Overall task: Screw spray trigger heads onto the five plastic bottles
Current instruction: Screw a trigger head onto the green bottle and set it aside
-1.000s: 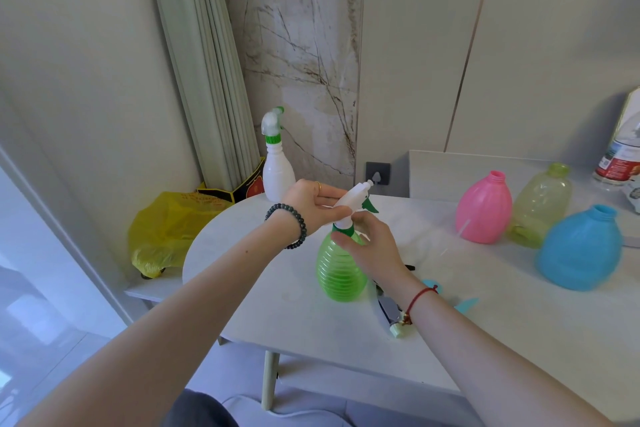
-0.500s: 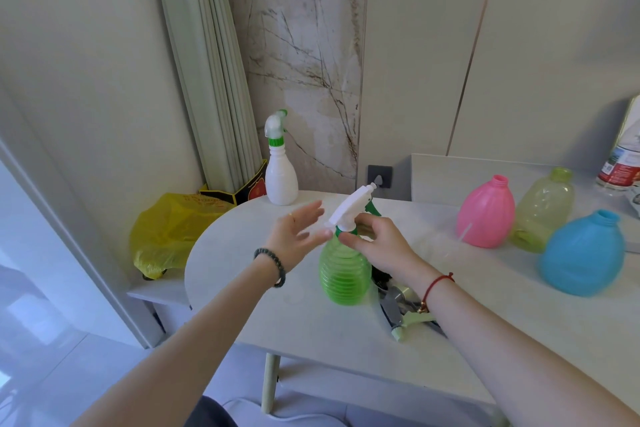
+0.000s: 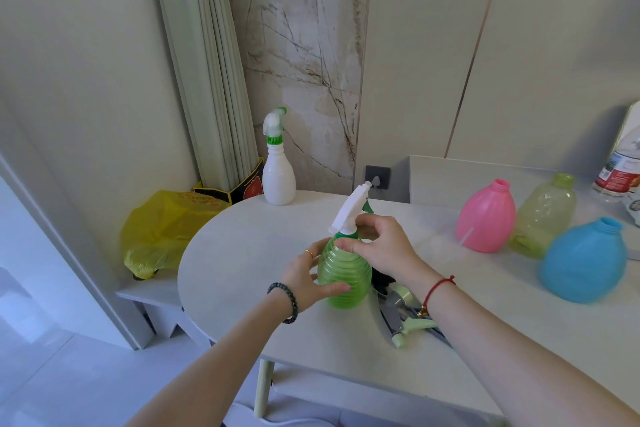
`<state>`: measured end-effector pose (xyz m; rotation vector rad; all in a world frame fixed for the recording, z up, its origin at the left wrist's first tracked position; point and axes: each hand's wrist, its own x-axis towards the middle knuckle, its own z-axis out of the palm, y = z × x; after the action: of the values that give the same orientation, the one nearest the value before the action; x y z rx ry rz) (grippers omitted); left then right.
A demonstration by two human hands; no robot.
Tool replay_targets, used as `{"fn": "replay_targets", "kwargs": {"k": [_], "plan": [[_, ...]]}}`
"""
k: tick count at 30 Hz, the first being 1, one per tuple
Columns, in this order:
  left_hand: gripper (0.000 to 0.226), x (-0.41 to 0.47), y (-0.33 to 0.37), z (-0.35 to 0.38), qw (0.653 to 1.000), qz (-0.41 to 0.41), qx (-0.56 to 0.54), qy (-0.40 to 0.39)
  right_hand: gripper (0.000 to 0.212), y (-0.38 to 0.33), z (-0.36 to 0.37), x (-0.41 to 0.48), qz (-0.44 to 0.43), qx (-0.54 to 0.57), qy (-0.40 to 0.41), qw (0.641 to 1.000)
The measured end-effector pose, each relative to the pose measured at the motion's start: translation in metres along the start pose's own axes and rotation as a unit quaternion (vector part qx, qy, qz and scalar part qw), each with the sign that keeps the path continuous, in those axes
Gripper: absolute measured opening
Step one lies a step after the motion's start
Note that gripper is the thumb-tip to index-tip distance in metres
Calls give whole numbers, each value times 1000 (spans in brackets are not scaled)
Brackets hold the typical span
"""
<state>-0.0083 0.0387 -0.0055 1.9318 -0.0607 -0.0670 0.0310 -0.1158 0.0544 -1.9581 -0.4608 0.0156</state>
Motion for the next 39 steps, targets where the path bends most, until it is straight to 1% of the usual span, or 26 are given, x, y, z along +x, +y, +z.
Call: {"fn": "replay_targets", "kwargs": {"k": [3,5,8,11,15,16,18,20,24,27,29,31,35,39], "plan": [[83,0,-1,1,1000,7,-1,6,27,1,4,-3,4,9,28,1000],[84,0,-2,2,1000,5,-4,13,28,2,7,-5,5,24,30,999],[82,-2,-3,6,999,2,-13,30,25,2,9,-6,7,39,17,999],[83,-3,-3,7,999,5,-11,40,28,1,10,-5,19,35,36,999],[85,-4,-2,9,999,3,-7,44,30,3,12,-9,35,88,48,994],[85,-5,-2,9,999,2,-9,45,34,5,13,-12,35,96,41,994],[85,-7,-2,5,999,0,-13,46,51,11,15,-18,43,95,18,994],[86,-7,-3,-8,998,-4,-15,63,64,19,16,-24,46,88,0,995],[77,-3,-1,-52,990,4,-45,134,69,25,29,-22,22,29,-58,998],[70,7,1,-84,984,15,-63,166,81,13,57,-1,16,-3,-94,995],[73,17,0,-101,983,16,-60,174,86,2,80,18,-2,5,-98,995],[76,28,-4,-115,981,9,-62,185,86,-7,103,40,-13,17,-84,996],[80,53,-23,-144,980,-11,-51,192,90,-8,141,80,6,22,-74,997],[81,76,-46,-163,983,-35,-19,180,88,6,168,102,30,34,-82,996]]}}
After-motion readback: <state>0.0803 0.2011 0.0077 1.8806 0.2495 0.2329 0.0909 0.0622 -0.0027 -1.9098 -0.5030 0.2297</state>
